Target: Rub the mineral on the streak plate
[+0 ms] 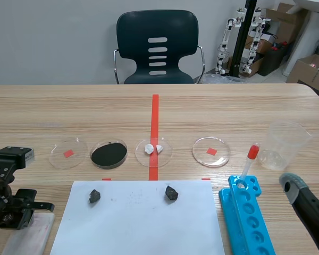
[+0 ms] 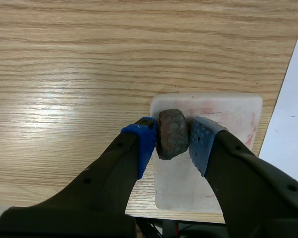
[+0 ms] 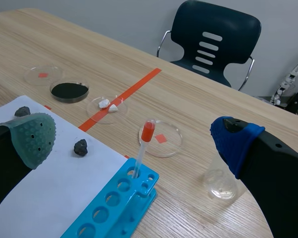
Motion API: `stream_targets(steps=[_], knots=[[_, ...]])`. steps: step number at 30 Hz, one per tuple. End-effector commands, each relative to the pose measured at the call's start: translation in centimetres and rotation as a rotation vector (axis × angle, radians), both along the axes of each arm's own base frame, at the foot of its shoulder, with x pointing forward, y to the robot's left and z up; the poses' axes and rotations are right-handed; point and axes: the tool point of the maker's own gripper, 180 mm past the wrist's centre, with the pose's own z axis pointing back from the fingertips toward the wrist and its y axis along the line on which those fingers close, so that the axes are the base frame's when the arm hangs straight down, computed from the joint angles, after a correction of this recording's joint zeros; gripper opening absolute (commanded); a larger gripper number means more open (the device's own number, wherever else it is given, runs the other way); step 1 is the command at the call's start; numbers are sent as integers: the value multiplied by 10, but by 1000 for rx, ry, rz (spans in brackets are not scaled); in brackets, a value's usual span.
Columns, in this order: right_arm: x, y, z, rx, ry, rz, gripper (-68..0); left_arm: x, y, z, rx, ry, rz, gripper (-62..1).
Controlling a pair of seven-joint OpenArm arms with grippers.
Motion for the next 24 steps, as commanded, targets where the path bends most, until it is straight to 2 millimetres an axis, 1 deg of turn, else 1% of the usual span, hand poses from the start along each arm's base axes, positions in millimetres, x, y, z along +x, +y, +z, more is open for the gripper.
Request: stream_targets(steps=[1,3,8,11,24], knots=[[3,2,9,12,-33,12,4,-12,26,-3,87,40,27,-464],[3,2,9,12,-33,12,4,-12,22,-4,60,41,32,-464],[3,2,9,12,-33,12,4,-12,-11,-7,-117,45,13,-464],[3,2,9,12,-33,12,4,-10,-21,-7,-171,31,-3,-464],[3,2,9,12,-33,12,4,1,-50,0,-325,-33,-74,-464]])
